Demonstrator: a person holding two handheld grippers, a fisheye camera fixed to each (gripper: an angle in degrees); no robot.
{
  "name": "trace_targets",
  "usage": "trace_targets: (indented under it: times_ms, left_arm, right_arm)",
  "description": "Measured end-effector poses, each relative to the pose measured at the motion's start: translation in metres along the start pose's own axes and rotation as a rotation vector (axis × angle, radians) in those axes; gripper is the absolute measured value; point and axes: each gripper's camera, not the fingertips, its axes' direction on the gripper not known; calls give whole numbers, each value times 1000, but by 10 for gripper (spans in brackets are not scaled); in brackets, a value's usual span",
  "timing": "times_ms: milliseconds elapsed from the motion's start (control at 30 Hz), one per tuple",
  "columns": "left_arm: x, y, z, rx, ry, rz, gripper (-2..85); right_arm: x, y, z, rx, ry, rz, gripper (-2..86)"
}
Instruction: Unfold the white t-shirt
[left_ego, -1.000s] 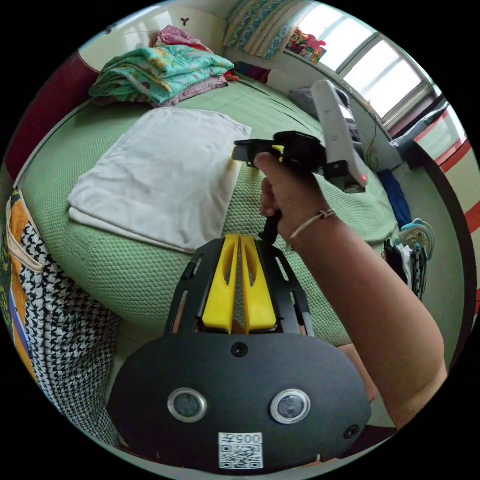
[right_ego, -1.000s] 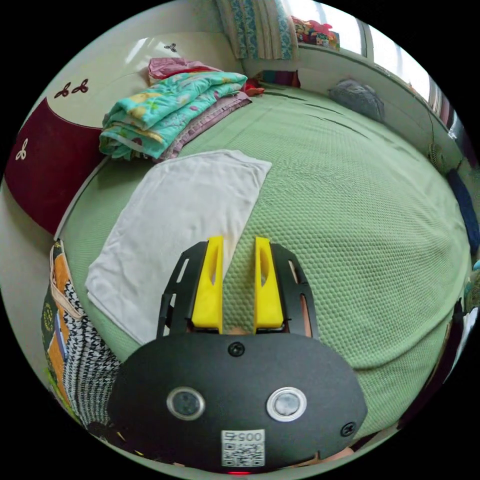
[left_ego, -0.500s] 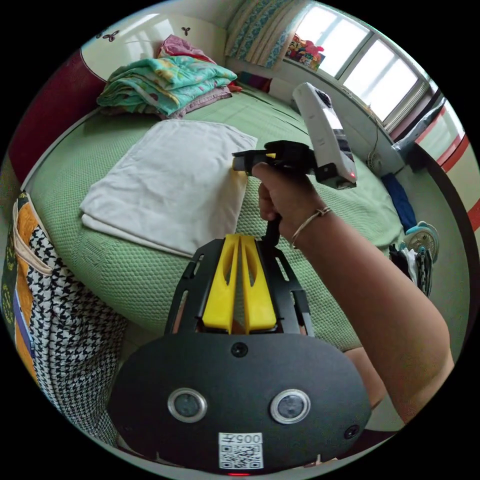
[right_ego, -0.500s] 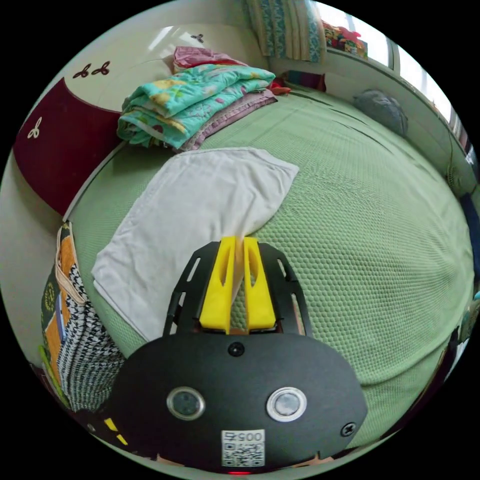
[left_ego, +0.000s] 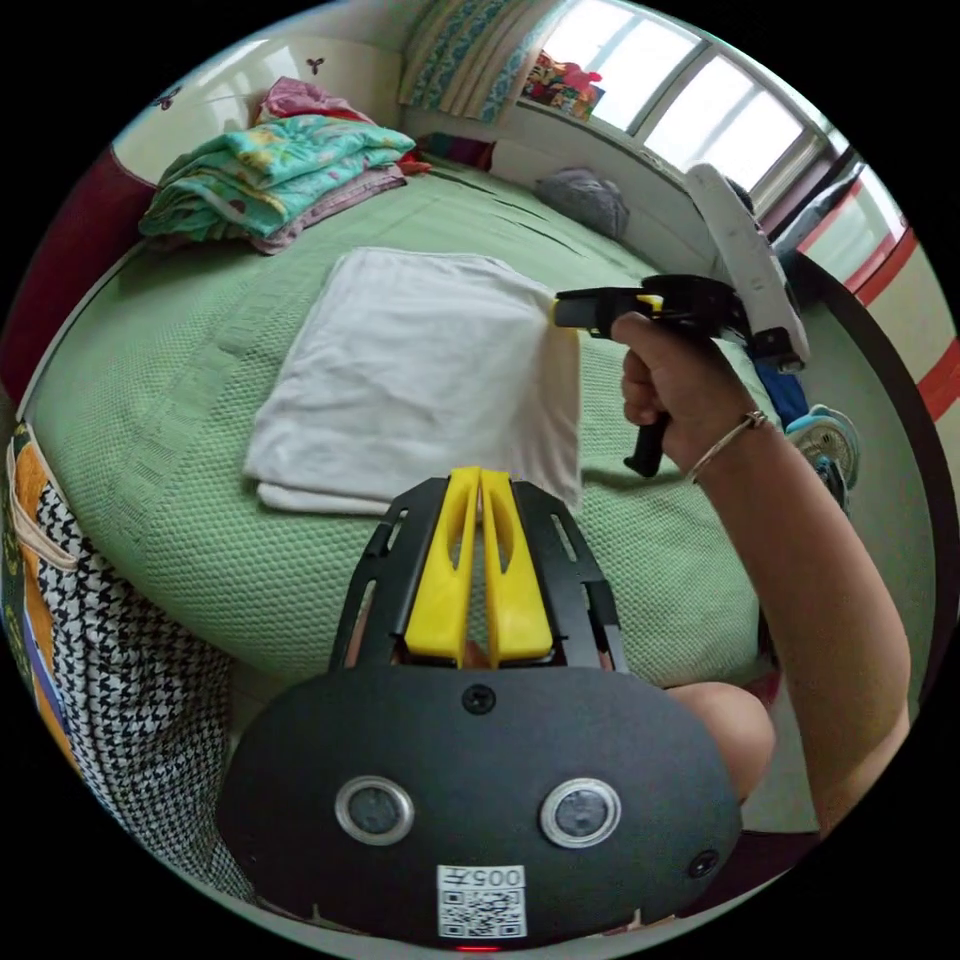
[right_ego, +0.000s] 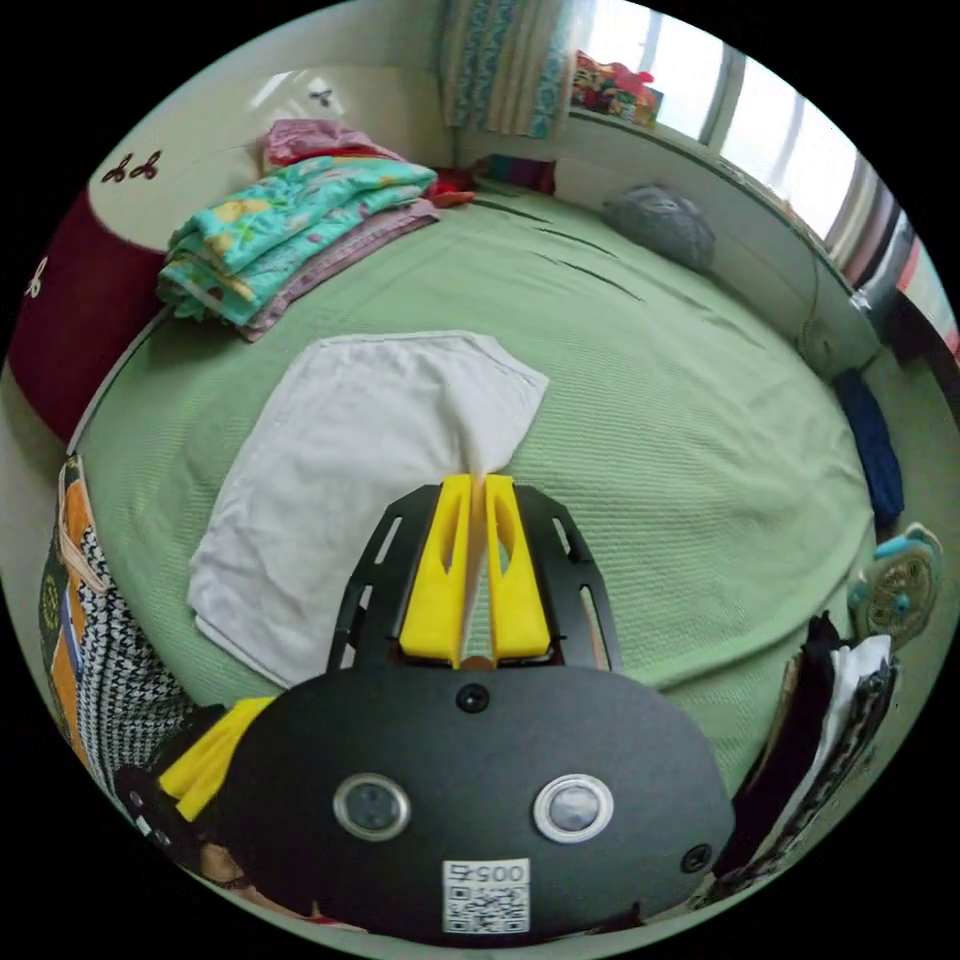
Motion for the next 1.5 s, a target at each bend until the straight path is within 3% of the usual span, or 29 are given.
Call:
trace_targets:
  times_ms: [133, 333, 533, 633, 700, 867, 1100, 1200, 1500]
  left_arm:
    - [38, 2, 10, -43, -16, 110, -7]
    - [69, 2, 17, -45, -48, 127, -7]
    - [82, 6, 23, -59, -86, 62, -6]
    - [91, 6, 24, -49, -137, 59, -7]
    - [98, 3, 26, -53, -163, 67, -7]
    - [114, -1, 33, -21, -225, 88, -7]
    - [126, -1, 20, 126, -230, -6, -7]
    - [126, -4, 13, 93, -194, -37, -7]
    - [147, -32, -4, 116, -359, -21, -4]
  right_arm:
    - [65, 5, -11, -33, 158, 170, 1]
    - [81, 65, -32, -36, -25, 290, 27]
    - [40, 95, -33, -117, -76, 207, 5]
    - [28, 111, -56, 7, -151, 209, -8]
    - [21, 118, -59, -9, -194, 213, -9]
    - [3, 114, -74, 68, -116, 119, -10]
    - [3, 114, -76, 63, -346, 128, -10]
    - [2, 109, -73, 62, -333, 176, -10]
    - [-14, 111, -56, 172, -195, 214, -10]
